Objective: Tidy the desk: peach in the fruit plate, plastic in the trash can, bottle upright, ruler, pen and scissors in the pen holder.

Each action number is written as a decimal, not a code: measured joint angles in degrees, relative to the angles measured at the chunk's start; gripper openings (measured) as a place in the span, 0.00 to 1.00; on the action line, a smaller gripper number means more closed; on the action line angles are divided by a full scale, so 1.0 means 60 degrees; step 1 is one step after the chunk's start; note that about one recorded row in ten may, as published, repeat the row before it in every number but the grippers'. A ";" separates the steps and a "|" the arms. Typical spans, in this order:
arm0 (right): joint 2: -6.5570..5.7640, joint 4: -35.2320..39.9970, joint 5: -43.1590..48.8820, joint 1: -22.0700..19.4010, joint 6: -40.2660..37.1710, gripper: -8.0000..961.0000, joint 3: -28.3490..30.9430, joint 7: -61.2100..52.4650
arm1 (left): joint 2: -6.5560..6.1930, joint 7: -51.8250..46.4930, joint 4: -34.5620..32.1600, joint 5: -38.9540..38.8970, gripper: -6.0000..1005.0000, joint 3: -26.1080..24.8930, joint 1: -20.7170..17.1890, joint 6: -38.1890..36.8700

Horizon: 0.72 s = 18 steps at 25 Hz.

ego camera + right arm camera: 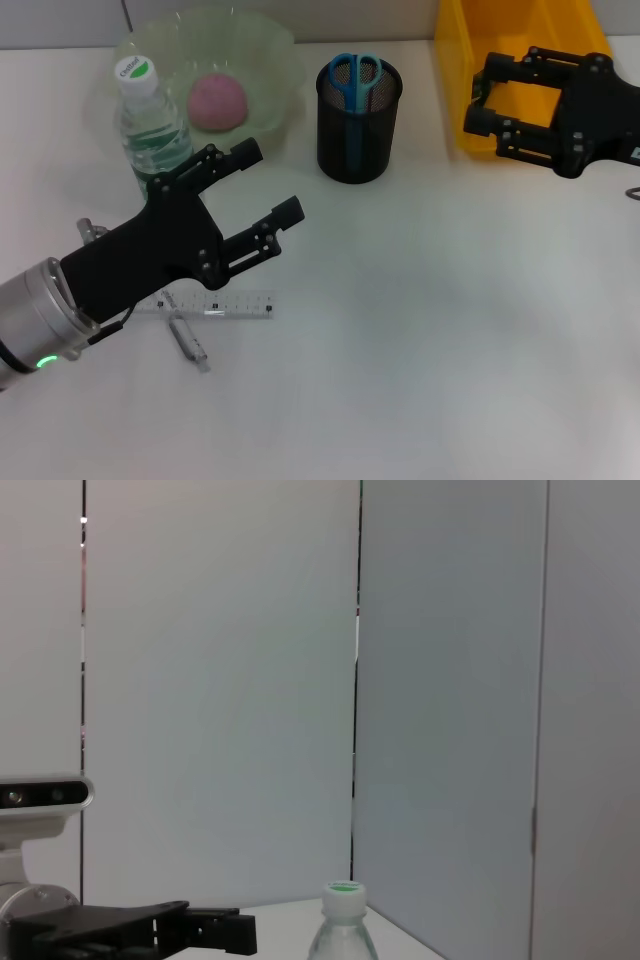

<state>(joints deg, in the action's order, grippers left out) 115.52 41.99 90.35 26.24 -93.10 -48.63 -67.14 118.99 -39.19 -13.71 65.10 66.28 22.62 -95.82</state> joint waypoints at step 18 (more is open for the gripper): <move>0.0453 0.1920 0.2286 0.2056 -0.0015 0.64 -0.1303 -0.4615 | -0.0317 -0.2066 -0.2304 0.0137 0.75 -0.0101 -0.0963 -0.0053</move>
<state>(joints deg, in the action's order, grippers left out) 118.24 53.50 104.07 38.57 -93.19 -56.45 -94.84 117.08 -51.59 -27.54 65.93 65.68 16.84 -96.14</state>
